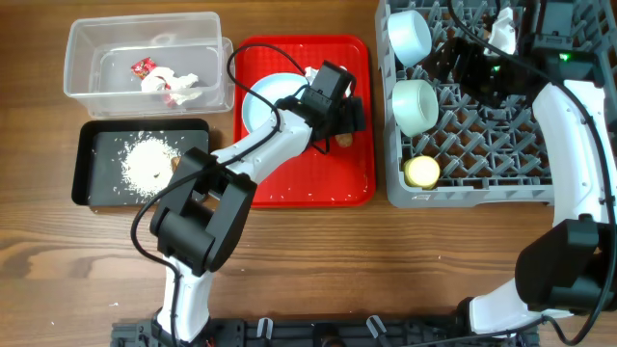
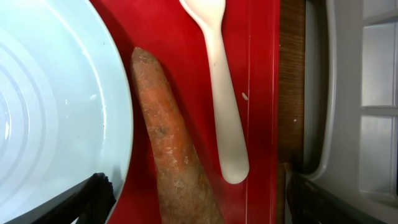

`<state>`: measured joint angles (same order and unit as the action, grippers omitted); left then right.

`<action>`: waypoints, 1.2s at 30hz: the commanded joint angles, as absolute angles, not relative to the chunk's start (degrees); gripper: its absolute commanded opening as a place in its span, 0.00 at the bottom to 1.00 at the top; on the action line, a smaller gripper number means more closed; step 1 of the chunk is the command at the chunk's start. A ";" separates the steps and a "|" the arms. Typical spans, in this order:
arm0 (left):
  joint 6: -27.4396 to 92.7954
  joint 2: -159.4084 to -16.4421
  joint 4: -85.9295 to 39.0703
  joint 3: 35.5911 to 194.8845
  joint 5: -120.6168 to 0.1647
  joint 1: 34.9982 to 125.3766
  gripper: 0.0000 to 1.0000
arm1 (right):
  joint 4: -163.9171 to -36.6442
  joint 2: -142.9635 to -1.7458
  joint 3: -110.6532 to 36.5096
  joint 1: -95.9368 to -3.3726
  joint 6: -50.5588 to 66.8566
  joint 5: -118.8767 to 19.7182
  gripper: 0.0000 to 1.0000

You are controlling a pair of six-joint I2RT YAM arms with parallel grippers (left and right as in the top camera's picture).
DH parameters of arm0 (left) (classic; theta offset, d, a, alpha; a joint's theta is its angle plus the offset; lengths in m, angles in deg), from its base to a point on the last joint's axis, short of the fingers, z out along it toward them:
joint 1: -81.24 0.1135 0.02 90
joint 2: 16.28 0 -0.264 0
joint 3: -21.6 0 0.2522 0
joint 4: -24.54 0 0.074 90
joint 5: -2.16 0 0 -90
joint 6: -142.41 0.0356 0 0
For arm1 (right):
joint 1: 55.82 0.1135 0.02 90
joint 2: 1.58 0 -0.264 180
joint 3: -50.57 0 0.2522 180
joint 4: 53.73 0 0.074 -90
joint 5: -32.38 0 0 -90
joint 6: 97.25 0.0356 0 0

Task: Sort waste into correct bins and load items into the dishwasher rack
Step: 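Lower the left gripper onto the orange carrot on the red tray, then close the left gripper around the carrot and lift it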

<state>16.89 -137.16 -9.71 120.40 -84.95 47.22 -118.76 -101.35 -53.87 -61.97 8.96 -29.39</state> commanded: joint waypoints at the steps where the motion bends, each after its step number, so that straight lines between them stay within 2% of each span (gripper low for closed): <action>1: 15.99 -137.86 -9.45 120.48 -84.97 47.22 0.91 | -118.87 -100.23 -54.46 -61.91 7.73 -29.83 0.99; 20: 21.39 -133.22 -9.58 120.77 -85.21 43.70 0.89 | -119.22 -100.25 -54.46 -61.91 6.27 -29.83 0.99; 26: 18.37 -133.95 -11.99 120.77 -90.15 43.11 0.84 | -119.42 -100.23 -54.46 -61.91 6.25 -29.81 0.99; 28: 17.13 -134.56 -11.94 120.77 -90.74 43.11 0.80 | -119.46 -100.25 -54.46 -61.91 6.25 -29.81 0.99; 36: 14.00 -138.71 -8.86 120.77 -90.96 42.93 0.75 | -119.68 -100.23 -54.46 -61.91 6.23 -29.83 0.99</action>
